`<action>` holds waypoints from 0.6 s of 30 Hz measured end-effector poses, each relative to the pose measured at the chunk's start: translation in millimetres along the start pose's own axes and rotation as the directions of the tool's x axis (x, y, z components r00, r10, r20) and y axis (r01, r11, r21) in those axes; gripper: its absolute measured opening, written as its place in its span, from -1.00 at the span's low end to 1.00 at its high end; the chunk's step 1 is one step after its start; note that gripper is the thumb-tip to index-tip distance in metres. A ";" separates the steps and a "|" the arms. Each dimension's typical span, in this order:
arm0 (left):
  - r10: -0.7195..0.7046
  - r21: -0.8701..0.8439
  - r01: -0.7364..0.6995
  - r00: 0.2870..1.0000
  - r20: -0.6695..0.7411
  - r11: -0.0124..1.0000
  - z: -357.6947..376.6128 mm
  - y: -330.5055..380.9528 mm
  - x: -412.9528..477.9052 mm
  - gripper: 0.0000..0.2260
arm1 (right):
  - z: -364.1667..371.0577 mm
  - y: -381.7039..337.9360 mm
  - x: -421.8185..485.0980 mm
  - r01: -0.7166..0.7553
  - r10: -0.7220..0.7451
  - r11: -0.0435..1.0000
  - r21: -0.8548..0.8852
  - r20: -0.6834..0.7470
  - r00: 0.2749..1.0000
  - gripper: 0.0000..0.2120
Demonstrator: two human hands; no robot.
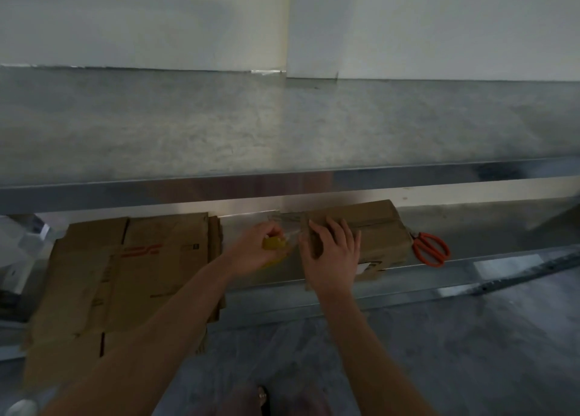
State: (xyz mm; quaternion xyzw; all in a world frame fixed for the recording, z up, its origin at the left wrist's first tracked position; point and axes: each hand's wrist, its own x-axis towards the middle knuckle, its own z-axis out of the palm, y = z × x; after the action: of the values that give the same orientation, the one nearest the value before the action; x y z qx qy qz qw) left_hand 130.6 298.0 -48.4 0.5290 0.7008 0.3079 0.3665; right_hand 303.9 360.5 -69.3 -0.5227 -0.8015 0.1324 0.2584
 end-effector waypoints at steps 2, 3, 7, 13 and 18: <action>-0.002 -0.008 0.002 1.000 0.004 1.000 1.7 -4.3 0.9 -0.80 | 2.1 1.9 0.8 0.005 -0.005 1.000 -0.004 -0.023 1.000 -0.65; 0.001 -0.005 -0.001 1.000 0.005 1.000 3.1 -6.2 1.1 -0.80 | 3.3 2.2 1.0 0.007 -0.008 1.000 -0.008 -0.032 0.999 -0.68; 0.041 0.097 -0.041 0.999 -0.006 0.994 8.4 -12.1 2.7 -0.78 | 8.3 4.8 0.4 0.035 -0.036 0.999 -0.020 -0.053 0.998 -0.71; -0.004 0.189 0.006 1.000 -0.009 0.982 3.7 -24.7 -1.8 -0.78 | 10.3 7.3 2.7 0.036 -0.039 0.996 -0.079 -0.041 0.998 -0.70; -0.068 0.180 0.069 0.998 -0.011 0.981 -14.9 -37.3 -15.0 -0.81 | 6.9 9.2 1.1 0.059 -0.059 0.993 -0.098 0.002 0.998 -0.65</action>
State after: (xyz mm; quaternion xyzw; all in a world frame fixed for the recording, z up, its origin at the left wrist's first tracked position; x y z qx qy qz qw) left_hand 101.4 273.5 -68.1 0.5348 0.7445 0.2317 0.3257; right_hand 306.9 365.7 -79.1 -0.5110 -0.8220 0.0848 0.2365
